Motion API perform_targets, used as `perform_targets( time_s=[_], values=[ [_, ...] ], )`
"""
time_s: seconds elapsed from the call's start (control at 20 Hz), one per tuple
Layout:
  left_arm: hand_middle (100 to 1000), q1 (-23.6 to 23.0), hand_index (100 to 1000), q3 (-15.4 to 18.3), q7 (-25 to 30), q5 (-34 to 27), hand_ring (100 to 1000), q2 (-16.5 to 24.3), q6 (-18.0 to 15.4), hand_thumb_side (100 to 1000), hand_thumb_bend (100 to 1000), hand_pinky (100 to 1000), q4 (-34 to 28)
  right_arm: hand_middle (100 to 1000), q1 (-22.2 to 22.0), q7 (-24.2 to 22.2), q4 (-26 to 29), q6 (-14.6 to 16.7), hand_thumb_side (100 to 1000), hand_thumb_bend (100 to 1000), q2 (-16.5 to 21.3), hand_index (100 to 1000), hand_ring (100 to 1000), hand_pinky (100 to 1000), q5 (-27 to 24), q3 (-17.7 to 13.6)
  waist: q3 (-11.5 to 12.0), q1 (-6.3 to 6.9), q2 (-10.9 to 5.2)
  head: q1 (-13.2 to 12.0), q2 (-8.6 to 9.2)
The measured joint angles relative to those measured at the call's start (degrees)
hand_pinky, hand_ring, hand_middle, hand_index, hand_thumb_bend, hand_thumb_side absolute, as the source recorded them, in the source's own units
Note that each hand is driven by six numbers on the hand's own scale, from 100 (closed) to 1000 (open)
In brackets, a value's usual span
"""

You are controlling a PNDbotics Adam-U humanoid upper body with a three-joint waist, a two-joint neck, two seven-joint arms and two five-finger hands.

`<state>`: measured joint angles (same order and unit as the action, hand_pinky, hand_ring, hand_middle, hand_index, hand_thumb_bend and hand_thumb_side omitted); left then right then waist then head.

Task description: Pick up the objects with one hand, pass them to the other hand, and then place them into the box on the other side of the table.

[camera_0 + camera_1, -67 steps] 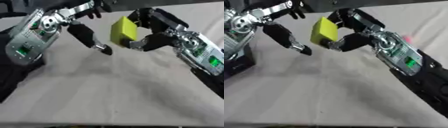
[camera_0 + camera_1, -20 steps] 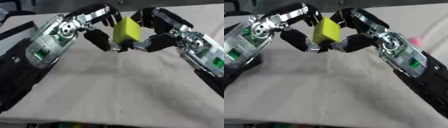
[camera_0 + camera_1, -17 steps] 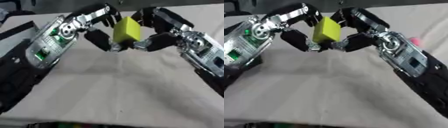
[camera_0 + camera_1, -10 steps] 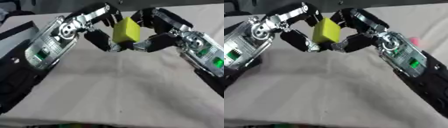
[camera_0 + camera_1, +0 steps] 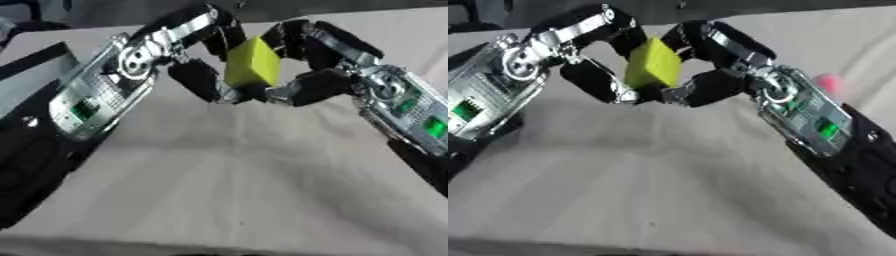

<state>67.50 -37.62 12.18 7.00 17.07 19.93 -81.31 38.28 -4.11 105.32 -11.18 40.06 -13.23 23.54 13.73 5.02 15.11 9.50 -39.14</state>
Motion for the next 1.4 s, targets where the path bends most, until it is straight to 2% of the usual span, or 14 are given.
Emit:
perform_targets(
  time_s=[0.25, 0.95, 1.4],
  values=[
    [381, 0.0, 282, 0.0, -0.3, -0.8, 469, 0.0, 0.4, 100, 677, 662, 0.4, 556, 0.0, -0.7, 0.3, 0.2, 102, 690, 0.0, 696, 812, 777, 0.7, 0.2, -0.1, 0.0, 0.0, 0.0, 0.0],
    [354, -0.1, 231, 0.0, 1.2, -1.7, 452, 0.0, 0.9, 100, 653, 654, 1.4, 582, -0.5, -2.1, 0.3, 0.8, 139, 731, -0.1, 728, 823, 783, 2.4, 0.2, -0.4, 0.0, 0.0, -0.1, -0.02],
    [354, -0.1, 224, 0.0, 3.1, -1.9, 453, 0.7, 0.4, 100, 664, 656, 1.3, 664, -1.0, -2.7, -0.4, 0.3, 229, 829, -0.1, 831, 859, 796, 4.9, 0.4, -0.6, 0.0, 0.0, -0.3, -0.04]
  ],
)
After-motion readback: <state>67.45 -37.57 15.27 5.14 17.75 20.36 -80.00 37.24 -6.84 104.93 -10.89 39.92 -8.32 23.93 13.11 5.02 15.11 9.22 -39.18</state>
